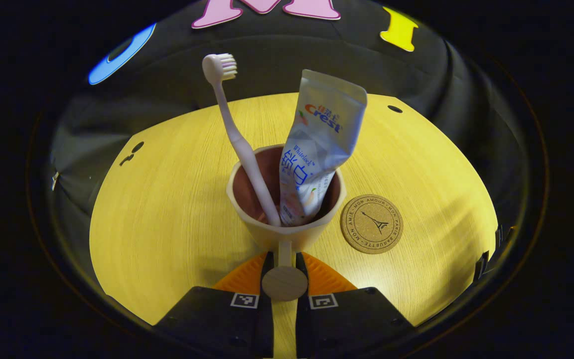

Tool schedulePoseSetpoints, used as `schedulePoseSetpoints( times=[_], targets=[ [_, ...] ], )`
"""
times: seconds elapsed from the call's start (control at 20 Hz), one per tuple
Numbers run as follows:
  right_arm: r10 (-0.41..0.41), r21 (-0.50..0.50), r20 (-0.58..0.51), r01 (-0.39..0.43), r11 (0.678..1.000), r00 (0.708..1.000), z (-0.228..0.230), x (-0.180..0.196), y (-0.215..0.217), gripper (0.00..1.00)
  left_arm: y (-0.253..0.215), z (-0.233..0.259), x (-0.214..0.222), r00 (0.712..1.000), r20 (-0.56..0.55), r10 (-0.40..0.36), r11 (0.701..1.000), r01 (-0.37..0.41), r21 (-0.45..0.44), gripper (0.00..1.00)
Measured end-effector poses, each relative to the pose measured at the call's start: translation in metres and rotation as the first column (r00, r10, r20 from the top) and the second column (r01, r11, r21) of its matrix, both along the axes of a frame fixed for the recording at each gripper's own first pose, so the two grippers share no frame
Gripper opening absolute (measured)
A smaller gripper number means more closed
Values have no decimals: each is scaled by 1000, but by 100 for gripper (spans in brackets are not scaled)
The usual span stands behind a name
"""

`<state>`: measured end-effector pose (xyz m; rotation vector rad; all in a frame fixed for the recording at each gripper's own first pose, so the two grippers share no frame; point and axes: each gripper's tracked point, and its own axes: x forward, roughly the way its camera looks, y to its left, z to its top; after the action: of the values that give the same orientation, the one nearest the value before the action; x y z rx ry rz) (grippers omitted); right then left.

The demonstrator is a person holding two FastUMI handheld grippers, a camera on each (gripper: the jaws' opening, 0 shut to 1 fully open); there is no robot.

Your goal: Put the toothbrush and toothpaste on the desktop into the cup, then pick up the cup and place it on the coaster on the desktop.

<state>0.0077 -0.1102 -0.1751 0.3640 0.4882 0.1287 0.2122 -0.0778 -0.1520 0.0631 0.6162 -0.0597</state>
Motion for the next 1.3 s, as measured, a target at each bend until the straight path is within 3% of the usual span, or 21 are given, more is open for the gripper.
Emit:
schedulePoseSetpoints(
  times=[0.45, 0.75, 1.25, 1.3],
  targets=[
    [-20, 4, -4, 20, 1000, 1000, -2, -2, -6, 59, -47, 26, -14, 988, 78, -131, 991, 130, 11, 21],
    [-54, 7, -8, 54, 999, 998, -3, -7, -20, 59, -89, 19, -15, 976, 62, -210, 978, 210, 20, 22],
    [-81, 9, -23, 81, 997, 996, -13, -16, -34, 59, -106, 7, -10, 973, 39, -226, 974, 224, 35, 22],
    [-80, 9, -23, 80, 997, 997, -14, -16, -33, 59, -107, 6, -9, 974, 37, -225, 974, 223, 36, 17]
  ],
)
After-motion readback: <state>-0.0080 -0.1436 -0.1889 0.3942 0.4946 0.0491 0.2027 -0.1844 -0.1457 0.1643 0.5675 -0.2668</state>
